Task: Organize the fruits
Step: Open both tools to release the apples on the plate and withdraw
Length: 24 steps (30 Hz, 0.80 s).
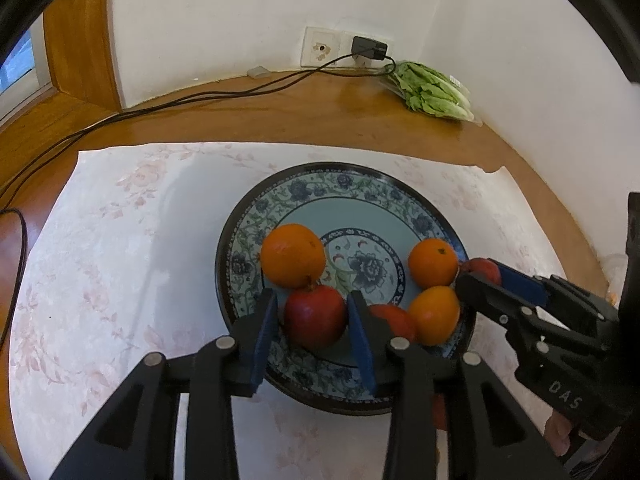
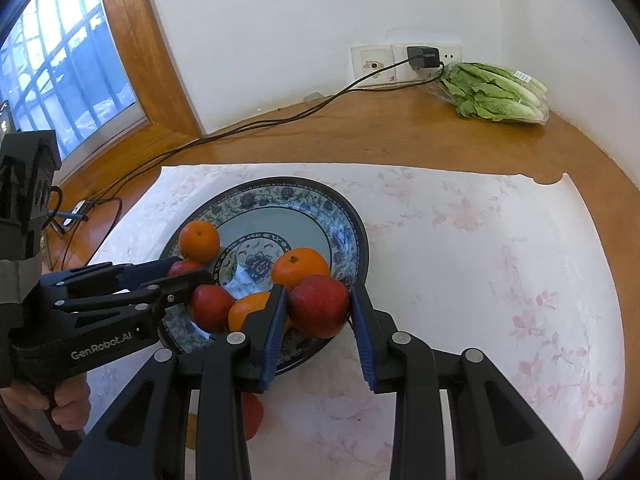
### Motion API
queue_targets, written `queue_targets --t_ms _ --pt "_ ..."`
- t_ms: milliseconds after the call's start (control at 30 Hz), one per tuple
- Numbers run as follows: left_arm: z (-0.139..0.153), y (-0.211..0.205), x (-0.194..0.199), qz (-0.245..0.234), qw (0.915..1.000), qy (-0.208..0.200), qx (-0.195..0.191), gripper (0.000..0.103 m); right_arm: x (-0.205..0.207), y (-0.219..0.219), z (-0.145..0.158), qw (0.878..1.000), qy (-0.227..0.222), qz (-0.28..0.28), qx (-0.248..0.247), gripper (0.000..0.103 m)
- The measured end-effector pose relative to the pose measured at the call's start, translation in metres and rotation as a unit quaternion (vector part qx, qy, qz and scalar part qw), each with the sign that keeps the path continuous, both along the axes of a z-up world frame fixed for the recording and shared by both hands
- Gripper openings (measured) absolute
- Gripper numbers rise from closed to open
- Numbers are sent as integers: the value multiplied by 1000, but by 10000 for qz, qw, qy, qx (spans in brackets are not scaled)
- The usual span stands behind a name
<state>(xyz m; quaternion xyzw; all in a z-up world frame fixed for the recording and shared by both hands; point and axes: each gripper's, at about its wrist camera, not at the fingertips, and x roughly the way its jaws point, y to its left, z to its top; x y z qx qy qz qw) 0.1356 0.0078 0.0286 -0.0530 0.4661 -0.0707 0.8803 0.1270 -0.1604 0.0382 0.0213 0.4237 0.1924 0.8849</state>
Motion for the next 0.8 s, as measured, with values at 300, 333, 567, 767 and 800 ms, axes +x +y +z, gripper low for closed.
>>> queue_targets --t_ms 300,333,567,767,800 --pt "13 0 -10 -46 9999 -94 -91 45 0 -3 -1 9999 50 -20 161 36" --pt "13 0 -12 -49 9999 -94 -104 45 0 -3 -1 9998 57 -10 175 37" --pt "17 -2 -19 -87 9999 -51 -134 45 -2 -3 1 9997 49 43 228 43" --pt "22 1 -26 -52 9999 -59 -146 45 -6 -5 5 9997 11 13 238 44" --pt "23 1 -29 -49 9998 -57 -167 45 -6 -6 7 9997 8 8 246 44"
